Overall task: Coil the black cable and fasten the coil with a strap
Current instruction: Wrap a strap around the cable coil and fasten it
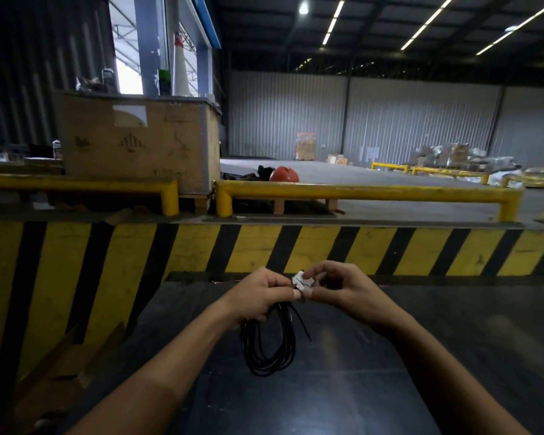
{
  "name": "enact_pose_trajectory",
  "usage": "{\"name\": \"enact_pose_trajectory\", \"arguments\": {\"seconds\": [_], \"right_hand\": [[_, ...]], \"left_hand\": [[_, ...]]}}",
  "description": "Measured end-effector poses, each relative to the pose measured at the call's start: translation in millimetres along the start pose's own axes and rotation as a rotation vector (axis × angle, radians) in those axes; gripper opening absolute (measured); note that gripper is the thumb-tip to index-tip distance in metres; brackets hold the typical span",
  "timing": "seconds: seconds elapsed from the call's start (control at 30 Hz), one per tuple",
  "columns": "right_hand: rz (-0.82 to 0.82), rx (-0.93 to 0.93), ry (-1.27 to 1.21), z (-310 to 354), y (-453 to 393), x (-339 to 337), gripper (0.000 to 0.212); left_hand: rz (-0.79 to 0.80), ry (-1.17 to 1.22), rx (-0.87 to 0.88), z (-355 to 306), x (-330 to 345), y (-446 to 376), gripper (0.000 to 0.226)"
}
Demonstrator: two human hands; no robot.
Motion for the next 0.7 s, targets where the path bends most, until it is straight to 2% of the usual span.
{"name": "enact_pose_trajectory", "arguments": {"seconds": [0.07, 0.23, 0.3, 0.37, 0.4, 0.47, 0.53, 0.7], "right_hand": [[0.01, -0.033, 0.049, 0, 1, 1, 0.024], [-0.054, -0.123, 0.181, 3, -1, 0, 0.009], [-0.07, -0.169, 0.197, 5, 1, 1, 0.014], [-0.17, -0.165, 0.165, 3, 1, -1, 0.013], [-0.273, -0.122, 0.118, 1, -1, -5, 0.014], [-0.45, -0.015, -0.049, -4, -1, -11, 0.016], [-0.495, 0.018, -0.084, -7, 0, -10, 0.015], [-0.579, -0.092, 0.228, -7, 5, -1, 0.006]], "left_hand": [[-0.004, -0.021, 0.001, -2, -2, -1, 0.02], [-0.007, -0.064, 0.034, -11, -5, -2, 0.02], [-0.002, -0.075, 0.042, -13, -5, -2, 0.019], [0.002, -0.087, 0.055, -14, -4, -1, 0.019], [-0.007, -0.09, 0.065, -14, -2, 0, 0.018], [-0.076, -0.057, 0.083, -13, 2, 2, 0.018], [-0.206, 0.007, 0.086, -10, 5, 2, 0.019], [-0.465, 0.11, 0.087, 0, 13, 5, 0.012]]}}
Point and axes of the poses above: each hand's wrist, its own y-axis away from the middle knuckle, its own x-axis out of the palm, z = x × y, the point moved 2 cm from there along -y, towards the middle knuckle, and after that the axes turned 8 degrees about x, right-handed, at the moved point
